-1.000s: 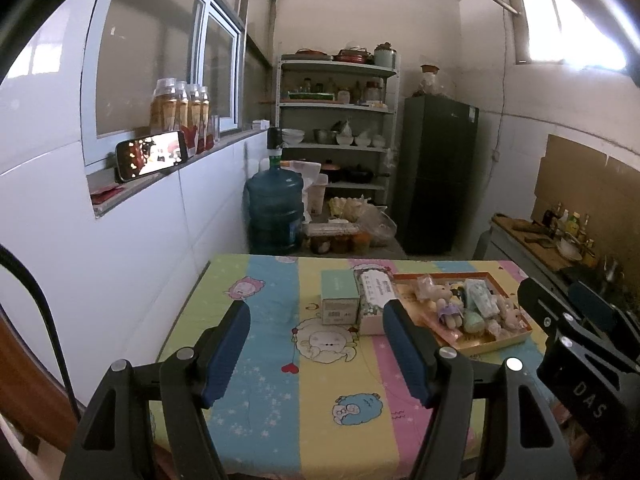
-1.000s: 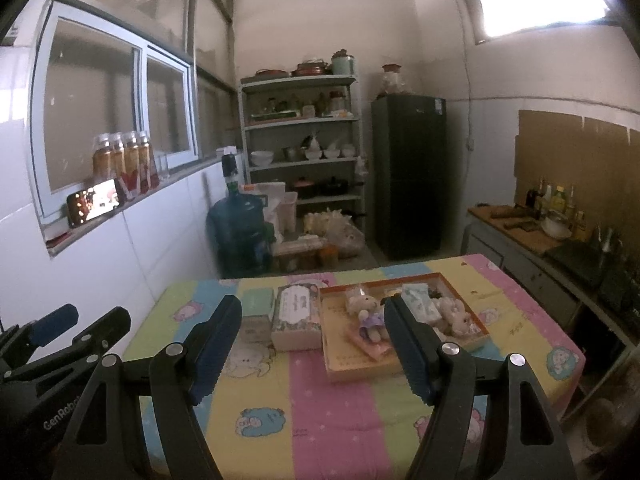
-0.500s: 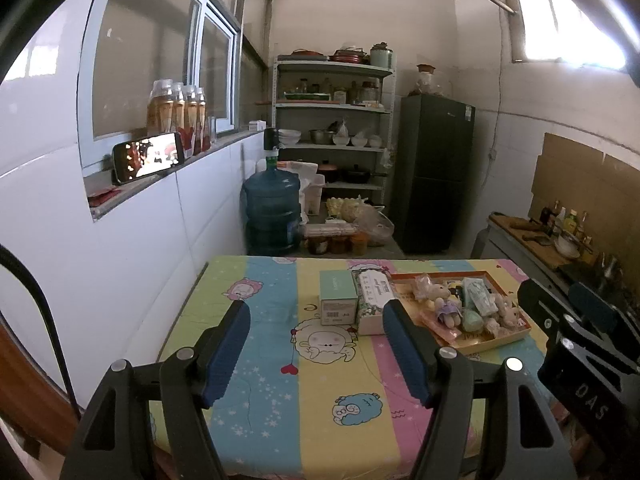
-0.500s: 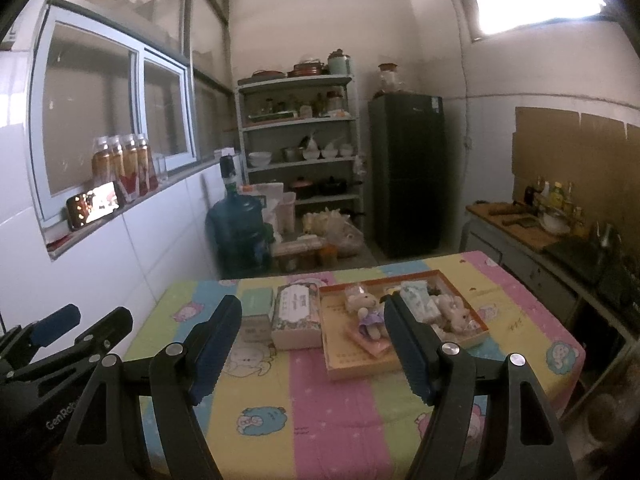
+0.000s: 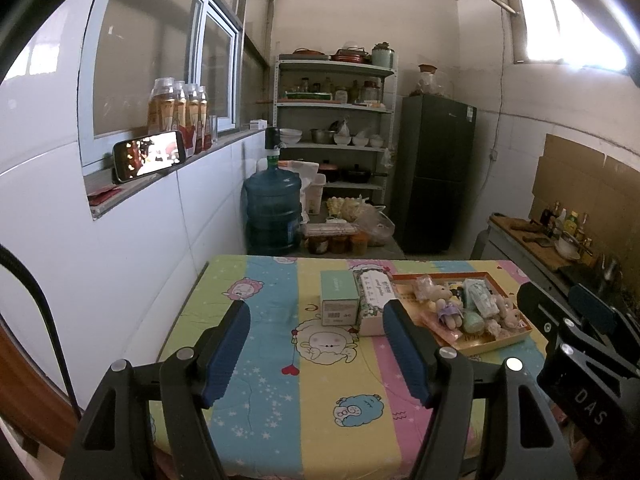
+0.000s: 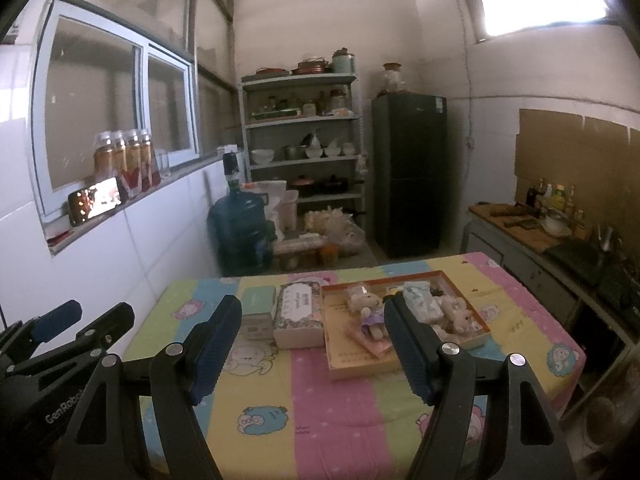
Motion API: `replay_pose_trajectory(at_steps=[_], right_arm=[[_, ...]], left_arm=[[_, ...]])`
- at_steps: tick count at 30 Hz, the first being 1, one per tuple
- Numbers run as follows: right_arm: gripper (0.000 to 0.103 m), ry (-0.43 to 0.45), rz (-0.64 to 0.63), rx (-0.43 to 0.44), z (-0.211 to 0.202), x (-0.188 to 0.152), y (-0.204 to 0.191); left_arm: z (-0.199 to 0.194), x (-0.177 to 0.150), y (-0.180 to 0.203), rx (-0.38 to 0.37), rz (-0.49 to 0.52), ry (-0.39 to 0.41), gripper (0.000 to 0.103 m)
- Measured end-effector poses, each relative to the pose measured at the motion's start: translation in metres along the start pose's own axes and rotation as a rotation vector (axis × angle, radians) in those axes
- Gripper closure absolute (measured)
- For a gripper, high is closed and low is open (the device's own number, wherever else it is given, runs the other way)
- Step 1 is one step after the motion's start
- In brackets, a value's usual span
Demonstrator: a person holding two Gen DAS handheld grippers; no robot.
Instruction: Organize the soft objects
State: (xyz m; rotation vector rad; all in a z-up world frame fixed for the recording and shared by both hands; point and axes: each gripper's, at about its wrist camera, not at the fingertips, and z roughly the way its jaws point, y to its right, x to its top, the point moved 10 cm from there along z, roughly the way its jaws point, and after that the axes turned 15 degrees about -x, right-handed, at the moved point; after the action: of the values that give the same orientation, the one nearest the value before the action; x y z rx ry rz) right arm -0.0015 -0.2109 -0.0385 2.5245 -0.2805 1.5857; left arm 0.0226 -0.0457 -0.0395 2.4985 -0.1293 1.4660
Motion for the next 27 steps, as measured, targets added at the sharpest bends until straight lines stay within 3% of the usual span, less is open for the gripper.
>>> replay_pose_trajectory(at_steps=[27], right_arm=[[0.028,0.001,0.003,0.000,0.0016,0.0008,-0.0009]], left_arm=[[0.0005,0.0020,-0.0027,0.003,0.002,0.001,0.034]])
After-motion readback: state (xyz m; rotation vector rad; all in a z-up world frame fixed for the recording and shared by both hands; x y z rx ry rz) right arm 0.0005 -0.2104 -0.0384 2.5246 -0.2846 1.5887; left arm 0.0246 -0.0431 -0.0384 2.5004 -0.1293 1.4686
